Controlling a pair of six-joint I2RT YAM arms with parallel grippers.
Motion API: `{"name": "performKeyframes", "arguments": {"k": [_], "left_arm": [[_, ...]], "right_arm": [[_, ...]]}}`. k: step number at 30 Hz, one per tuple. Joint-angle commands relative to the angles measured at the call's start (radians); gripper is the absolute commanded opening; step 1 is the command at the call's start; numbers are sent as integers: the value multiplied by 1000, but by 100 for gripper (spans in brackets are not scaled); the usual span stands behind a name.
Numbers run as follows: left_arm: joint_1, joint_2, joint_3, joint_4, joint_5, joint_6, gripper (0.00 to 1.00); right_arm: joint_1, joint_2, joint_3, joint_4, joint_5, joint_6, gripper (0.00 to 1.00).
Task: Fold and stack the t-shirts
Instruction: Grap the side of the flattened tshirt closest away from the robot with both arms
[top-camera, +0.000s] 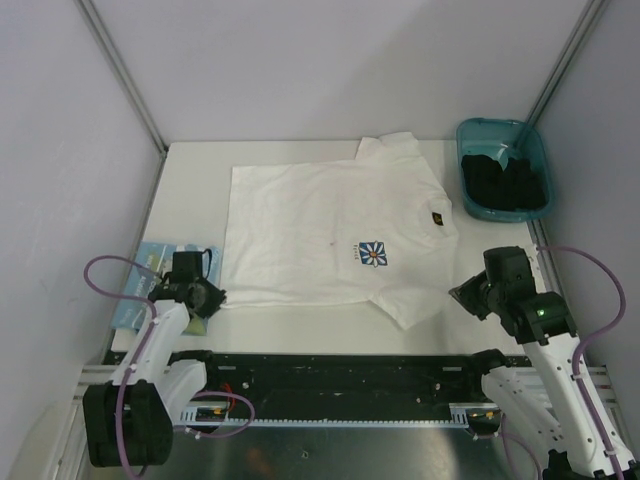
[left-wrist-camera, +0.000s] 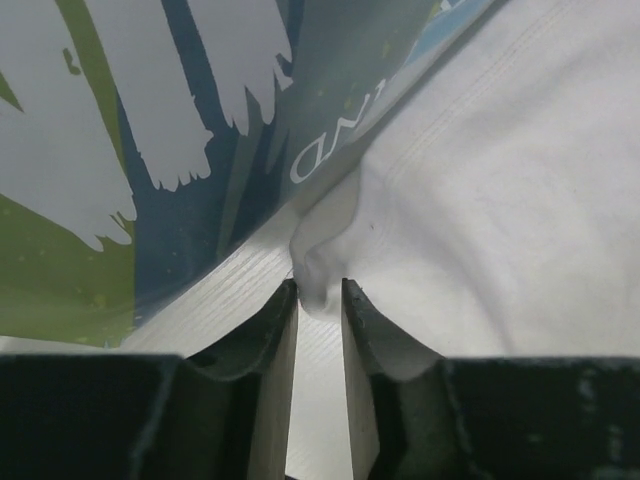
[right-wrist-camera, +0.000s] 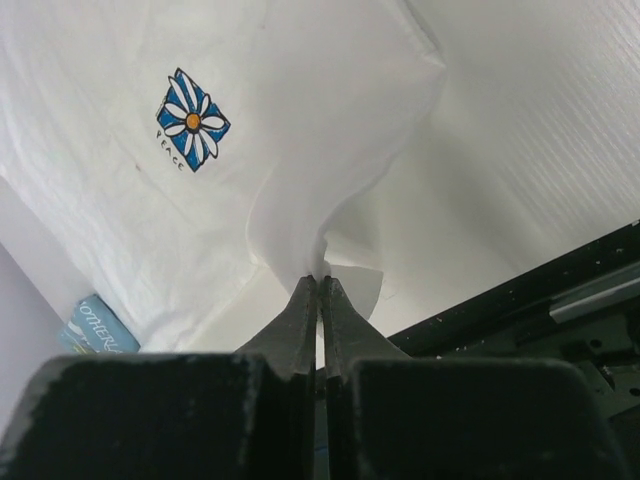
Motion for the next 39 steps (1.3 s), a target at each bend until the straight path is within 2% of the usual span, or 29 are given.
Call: {"name": "performKeyframes", "arguments": {"k": [1,4,21,24,26,29,34,39], "left_arm": [[-14,-44,18,-2,-27,-13,32],[-16,-65,0,-3,-28,-37,34],[-28,-76,-48,-54,-71,-156,23],[-28,-70,-49,-54,-77,-160,16],[-28,-72,-41,-53,-84,-154,8],[-28,-71,1,-52,-100,-119,1],[-28,-25,133,-47,-118,-33,0],[-56,126,262,10,-105,32,0]], "right_arm": [[-3,2,41,39,37,-25,0],[-3,-1,41,38,41,-31,0],[-7,16,41,51,39,-68,0],[-7,23,40,62,34,-69,0],[-6,26,41,72,28,-72,0],[-10,37,47,99,23,-91,0],[-17,146,129,188,41,-187,0],[-15,311,194,334,84,-306,0]]}}
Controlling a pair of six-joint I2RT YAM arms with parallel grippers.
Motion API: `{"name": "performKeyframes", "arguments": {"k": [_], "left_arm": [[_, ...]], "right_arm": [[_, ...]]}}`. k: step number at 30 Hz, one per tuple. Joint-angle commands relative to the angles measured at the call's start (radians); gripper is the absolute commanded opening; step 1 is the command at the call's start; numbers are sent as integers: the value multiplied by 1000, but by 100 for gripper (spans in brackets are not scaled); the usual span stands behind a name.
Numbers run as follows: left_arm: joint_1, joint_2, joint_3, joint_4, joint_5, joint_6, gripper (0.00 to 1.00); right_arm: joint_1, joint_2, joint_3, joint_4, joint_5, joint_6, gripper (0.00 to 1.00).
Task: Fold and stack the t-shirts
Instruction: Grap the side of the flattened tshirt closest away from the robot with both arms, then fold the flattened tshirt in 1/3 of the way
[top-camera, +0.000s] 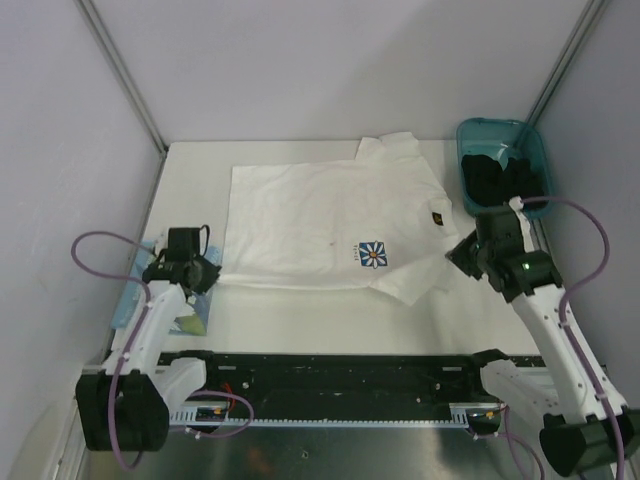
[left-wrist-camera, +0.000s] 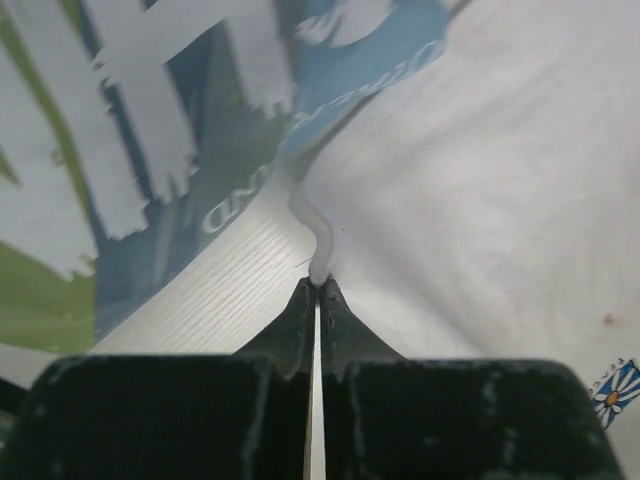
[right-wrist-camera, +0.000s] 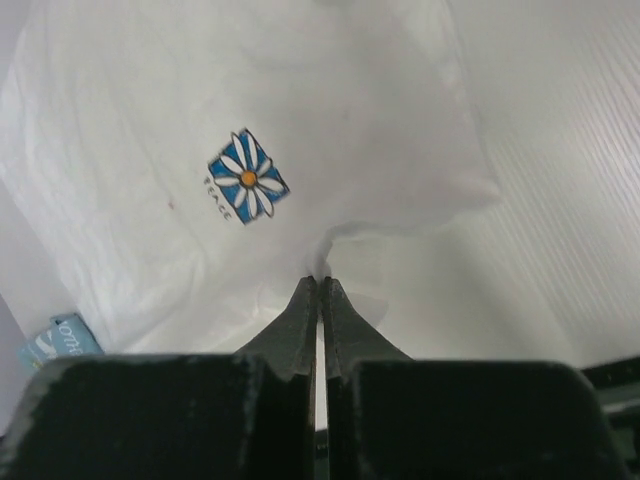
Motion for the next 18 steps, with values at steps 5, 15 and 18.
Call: {"name": "performKeyframes", "arguments": {"k": [5,15,18], "left_arm": [[-55,279,215,144,-15,110,0],[-63,591,429,192,-32,156,0],[-63,640,472,195,-44,165,0]], "right_arm": [[-3,276,102,314,77,-213,0],[-37,561,191,527,107,-283,0],[-62,608,207,557,104,-286,0]]}}
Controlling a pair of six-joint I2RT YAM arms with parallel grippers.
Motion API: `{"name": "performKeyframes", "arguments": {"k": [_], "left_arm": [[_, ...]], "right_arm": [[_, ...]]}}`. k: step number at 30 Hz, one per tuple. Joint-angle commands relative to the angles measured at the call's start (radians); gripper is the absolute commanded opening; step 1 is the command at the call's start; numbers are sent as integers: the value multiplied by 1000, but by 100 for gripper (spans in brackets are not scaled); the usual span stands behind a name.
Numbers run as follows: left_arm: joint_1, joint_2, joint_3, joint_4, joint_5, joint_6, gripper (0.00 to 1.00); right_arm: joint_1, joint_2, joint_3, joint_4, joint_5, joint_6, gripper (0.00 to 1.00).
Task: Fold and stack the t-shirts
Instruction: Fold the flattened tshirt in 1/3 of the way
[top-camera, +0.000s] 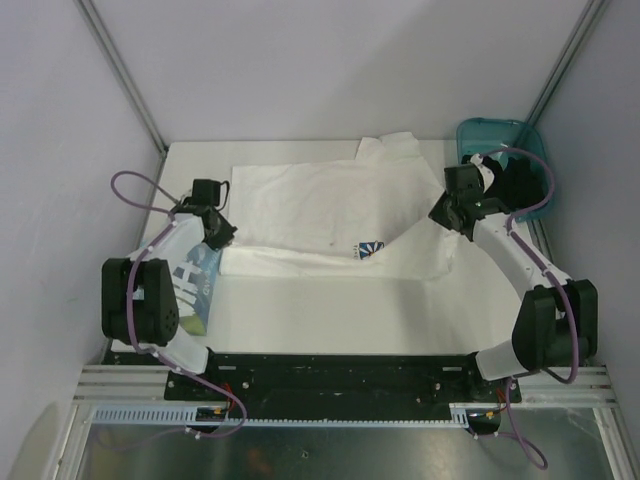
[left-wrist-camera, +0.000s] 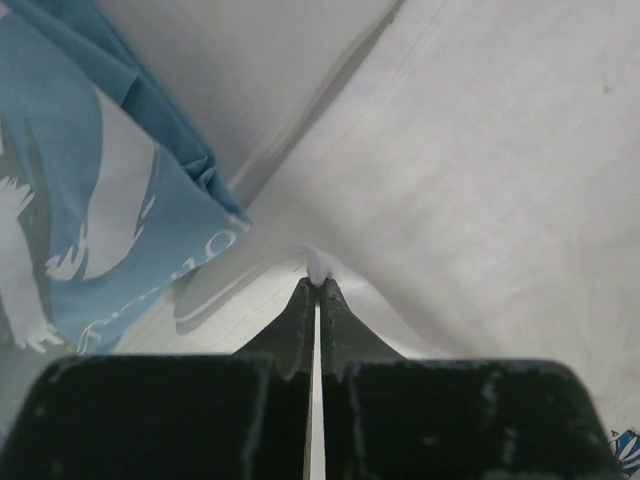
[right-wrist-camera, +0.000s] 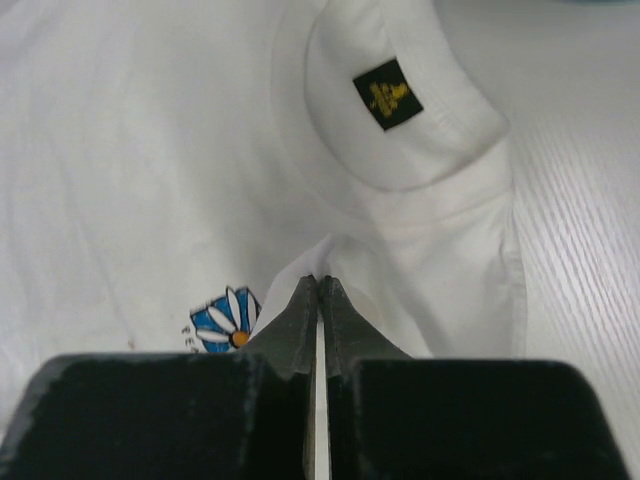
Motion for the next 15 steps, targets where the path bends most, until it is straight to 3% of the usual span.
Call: {"name": "performKeyframes", "arguments": {"k": [1,15], "left_arm": [[-5,52,88,33,-42,40,0],[0,122,142,53,-74,42,0]], "right_arm": [[-38,45,63,116,33,-31,0],[-89,121,64,211,9,-41,0]]}}
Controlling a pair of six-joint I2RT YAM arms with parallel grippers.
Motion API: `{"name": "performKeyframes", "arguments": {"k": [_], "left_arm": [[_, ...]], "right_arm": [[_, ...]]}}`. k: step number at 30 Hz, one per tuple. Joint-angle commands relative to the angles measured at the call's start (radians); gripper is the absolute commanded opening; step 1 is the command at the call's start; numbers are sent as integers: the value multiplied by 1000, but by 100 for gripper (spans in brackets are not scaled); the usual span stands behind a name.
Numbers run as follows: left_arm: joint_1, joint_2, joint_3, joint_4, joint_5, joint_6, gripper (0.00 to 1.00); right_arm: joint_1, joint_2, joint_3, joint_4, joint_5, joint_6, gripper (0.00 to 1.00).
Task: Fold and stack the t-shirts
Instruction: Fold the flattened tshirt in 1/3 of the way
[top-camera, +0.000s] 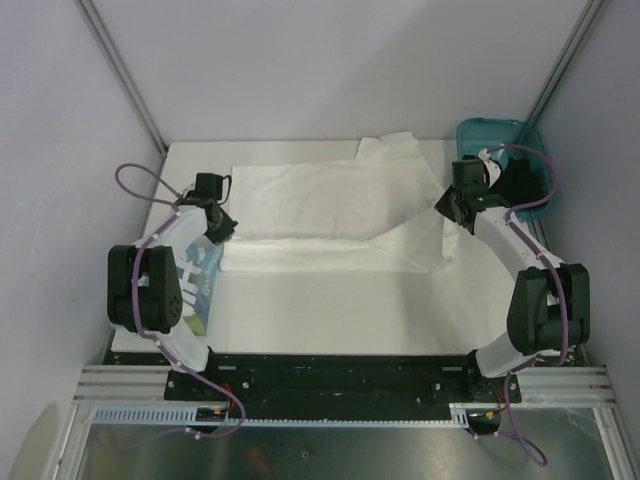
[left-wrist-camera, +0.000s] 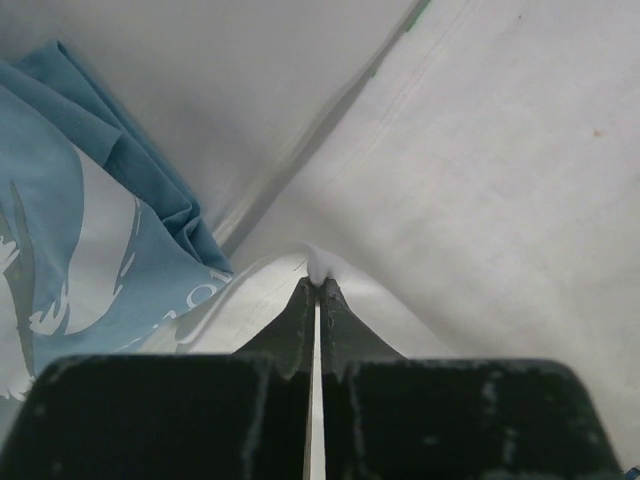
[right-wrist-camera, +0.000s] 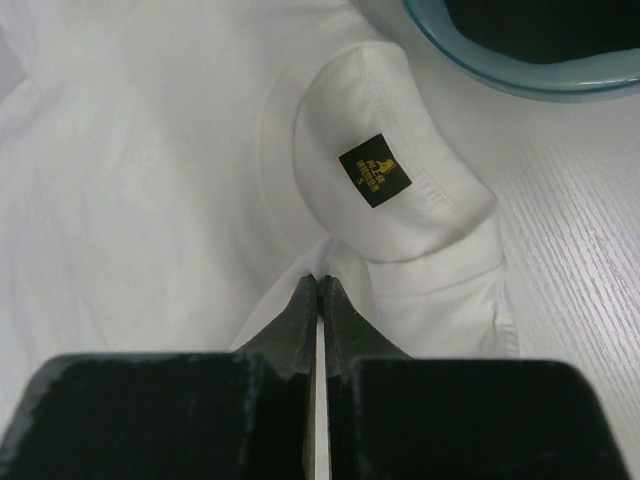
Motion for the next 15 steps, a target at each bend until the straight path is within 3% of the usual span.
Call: {"name": "performKeyframes", "arguments": {"k": [1,15], "left_arm": [[1,24,62,40,-44,24,0],[11,70,68,48,-59,20,0]], "right_arm": [[-12,27,47,72,6,-13,0],[-33,108,56,113,-33,-18,0]]}}
